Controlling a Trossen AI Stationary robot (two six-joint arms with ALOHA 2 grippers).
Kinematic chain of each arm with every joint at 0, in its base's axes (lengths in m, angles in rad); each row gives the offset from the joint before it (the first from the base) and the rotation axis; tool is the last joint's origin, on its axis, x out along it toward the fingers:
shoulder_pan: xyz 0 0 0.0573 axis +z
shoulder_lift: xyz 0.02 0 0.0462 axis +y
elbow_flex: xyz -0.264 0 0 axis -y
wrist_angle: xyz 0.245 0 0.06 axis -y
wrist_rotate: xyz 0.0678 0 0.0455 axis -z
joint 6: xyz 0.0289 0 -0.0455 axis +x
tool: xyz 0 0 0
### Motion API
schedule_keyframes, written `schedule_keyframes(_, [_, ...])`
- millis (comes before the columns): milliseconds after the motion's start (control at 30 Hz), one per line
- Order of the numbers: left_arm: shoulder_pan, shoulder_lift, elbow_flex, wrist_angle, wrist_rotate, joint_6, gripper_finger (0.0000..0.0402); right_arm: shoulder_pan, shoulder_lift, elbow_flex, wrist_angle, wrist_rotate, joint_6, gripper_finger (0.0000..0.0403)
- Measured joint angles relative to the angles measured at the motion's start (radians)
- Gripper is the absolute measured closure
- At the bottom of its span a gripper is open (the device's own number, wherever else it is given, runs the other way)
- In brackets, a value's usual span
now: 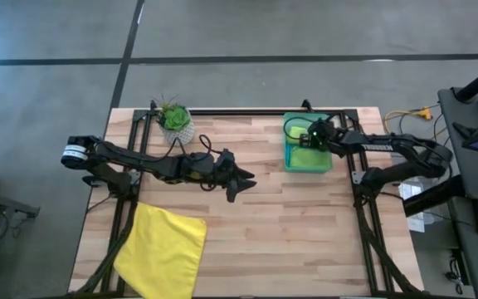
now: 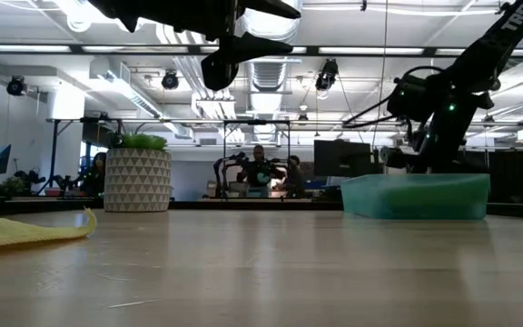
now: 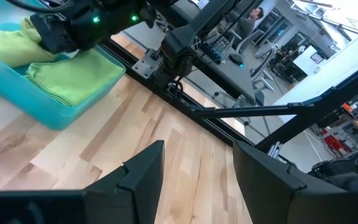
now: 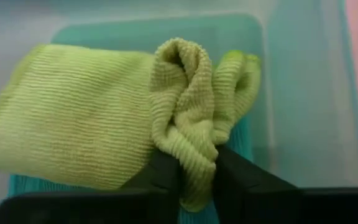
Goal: Fold microfiber towels
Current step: Put the light green towel into the container
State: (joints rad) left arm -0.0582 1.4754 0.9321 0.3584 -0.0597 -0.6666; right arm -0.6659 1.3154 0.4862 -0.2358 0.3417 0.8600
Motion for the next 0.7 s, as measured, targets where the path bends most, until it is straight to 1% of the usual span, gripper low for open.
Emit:
schedule_keyframes(100, [0.0, 0.0, 0.0, 0.0, 0.0, -0.001, 0.0226, 0.0, 0.007, 0.001, -0.002, -0.03, 0.016, 0.03])
schedule_keyframes(167, [0.0, 0.0, 0.0, 0.0, 0.001, -0.005, 0.0226, 0.001, -0.008, 0.016, -0.045, -0.035, 0.018, 0.0274])
schedule_keyframes(233, [0.0, 0.0, 0.0, 0.0, 0.001, -0.006, 0.0226, 0.0, -0.031, 0.04, -0.102, -0.03, 0.002, 0.025])
schedule_keyframes(333, [0.0, 0.0, 0.0, 0.0, 0.001, -0.006, 0.0226, 0.0, -0.064, 0.09, -0.19, 0.011, -0.063, 0.0225])
schedule_keyframes(467, [0.0, 0.0, 0.0, 0.0, 0.002, -0.006, 0.0226, 0.0, -0.085, 0.158, -0.301, 0.075, -0.102, 0.0207])
schedule_keyframes(600, [0.0, 0.0, 0.0, 0.0, 0.003, -0.006, 0.0226, 0.0, -0.084, 0.219, -0.37, 0.092, -0.111, 0.0205])
schedule_keyframes(700, [0.0, 0.0, 0.0, 0.0, 0.004, -0.007, 0.0226, 0.0, -0.084, 0.253, -0.39, 0.094, -0.116, 0.0205])
